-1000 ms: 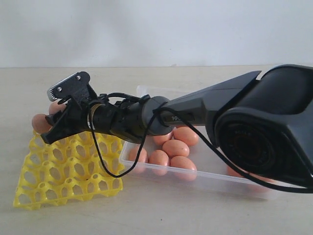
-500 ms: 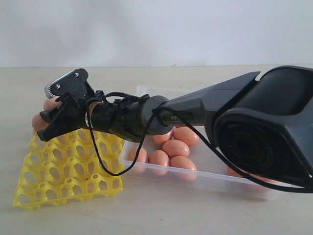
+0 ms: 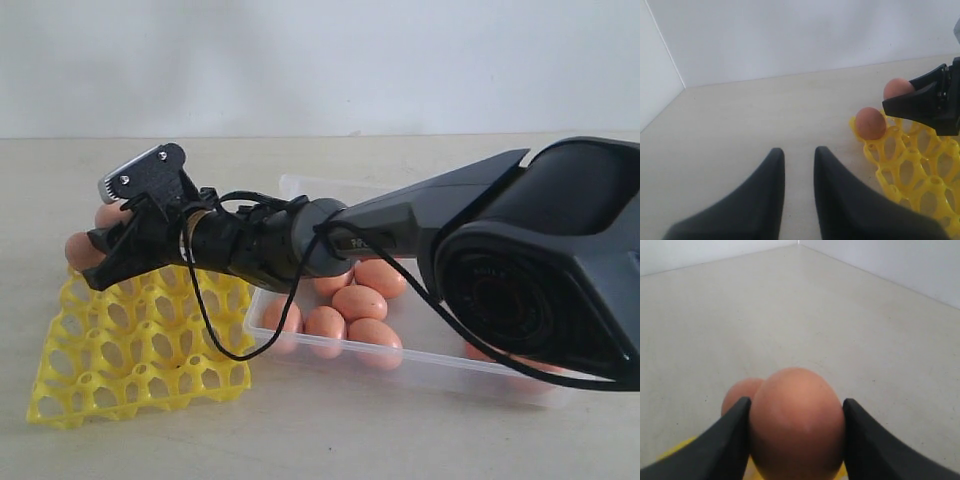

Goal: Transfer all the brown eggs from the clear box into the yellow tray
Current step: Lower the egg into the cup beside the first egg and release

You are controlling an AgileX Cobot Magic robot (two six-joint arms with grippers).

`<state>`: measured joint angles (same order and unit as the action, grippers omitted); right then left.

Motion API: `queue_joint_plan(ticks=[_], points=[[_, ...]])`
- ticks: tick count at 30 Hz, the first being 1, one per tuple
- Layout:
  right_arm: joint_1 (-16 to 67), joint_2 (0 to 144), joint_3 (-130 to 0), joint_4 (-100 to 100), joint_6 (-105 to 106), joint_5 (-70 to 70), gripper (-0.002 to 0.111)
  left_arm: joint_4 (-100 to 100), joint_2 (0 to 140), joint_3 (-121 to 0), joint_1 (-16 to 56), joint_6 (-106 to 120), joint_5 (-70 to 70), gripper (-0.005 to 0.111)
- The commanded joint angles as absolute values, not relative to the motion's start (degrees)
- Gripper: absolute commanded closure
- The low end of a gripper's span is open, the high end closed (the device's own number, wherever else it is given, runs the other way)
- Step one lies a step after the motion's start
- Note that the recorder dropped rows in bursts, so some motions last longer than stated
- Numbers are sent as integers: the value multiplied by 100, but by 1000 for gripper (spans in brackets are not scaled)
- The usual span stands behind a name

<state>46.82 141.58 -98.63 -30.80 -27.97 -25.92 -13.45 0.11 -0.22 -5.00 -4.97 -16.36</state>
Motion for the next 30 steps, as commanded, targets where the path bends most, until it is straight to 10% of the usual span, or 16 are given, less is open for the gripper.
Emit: queue_joint_plan(ticks=[1,30], points=[[4654,14182,-9893,-3070,-2859,-2700,86,-1334,0,0,-512,-509,-1624,85],[4654,14182,-9893,-3715,-3707,-2454,60,-1334,0,0,-512,-509,-1624,85]])
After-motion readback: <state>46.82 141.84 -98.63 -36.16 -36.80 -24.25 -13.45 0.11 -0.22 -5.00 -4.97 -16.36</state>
